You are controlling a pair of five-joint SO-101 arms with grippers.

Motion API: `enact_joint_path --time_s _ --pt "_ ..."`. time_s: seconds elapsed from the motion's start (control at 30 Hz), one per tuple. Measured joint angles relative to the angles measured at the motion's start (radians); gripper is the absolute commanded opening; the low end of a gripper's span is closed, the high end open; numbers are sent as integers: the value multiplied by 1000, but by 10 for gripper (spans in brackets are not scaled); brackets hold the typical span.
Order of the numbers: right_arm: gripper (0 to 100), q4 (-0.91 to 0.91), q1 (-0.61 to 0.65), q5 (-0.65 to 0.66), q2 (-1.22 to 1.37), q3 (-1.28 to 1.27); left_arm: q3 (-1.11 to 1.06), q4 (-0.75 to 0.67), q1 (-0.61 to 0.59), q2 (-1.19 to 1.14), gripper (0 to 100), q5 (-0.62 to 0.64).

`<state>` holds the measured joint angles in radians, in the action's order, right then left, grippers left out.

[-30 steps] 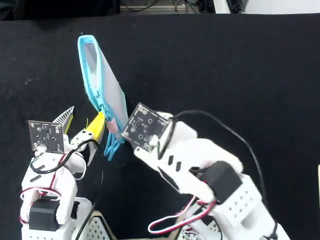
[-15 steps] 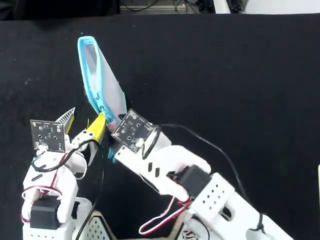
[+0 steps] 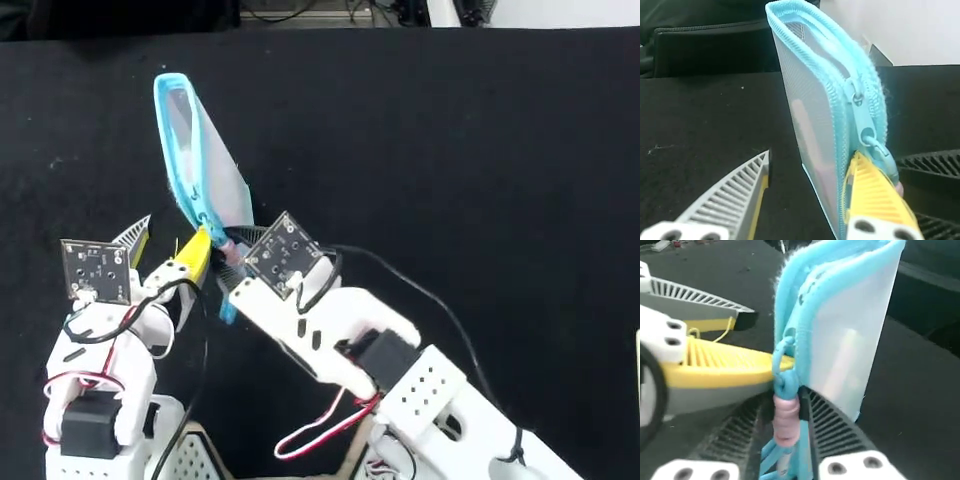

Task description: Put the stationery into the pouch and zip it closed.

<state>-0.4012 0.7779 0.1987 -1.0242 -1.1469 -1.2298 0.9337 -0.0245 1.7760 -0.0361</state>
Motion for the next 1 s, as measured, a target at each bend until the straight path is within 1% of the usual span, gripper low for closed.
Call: enact_joint_path --time_s 0.1,0.27,0.33,0.47,0.57,0.63,0.77,0.87,0.93,1.0 --pt "10 -80 -20 49 -5 34 0 0 2 0 253 0" --pt "11 -299 -28 71 -43 180 0 0 2 0 253 0" --pt "11 -358 -28 100 -48 233 0 0 2 0 253 0" --pt "11 -381 -34 121 -51 275 0 3 2 0 254 0" --pt "11 -381 -34 129 -51 281 0 49 17 0 254 0" --pt "11 -381 -37 129 -51 281 9 100 52 -6 253 -2" --pt "11 -381 -40 129 -51 295 72 172 170 12 253 -2" --pt "11 -385 -40 129 -51 298 80 167 216 12 253 -2" --pt "11 -390 -41 129 -51 299 80 127 215 12 253 -2" --pt "11 -390 -43 129 -52 299 54 74 187 12 253 -2"
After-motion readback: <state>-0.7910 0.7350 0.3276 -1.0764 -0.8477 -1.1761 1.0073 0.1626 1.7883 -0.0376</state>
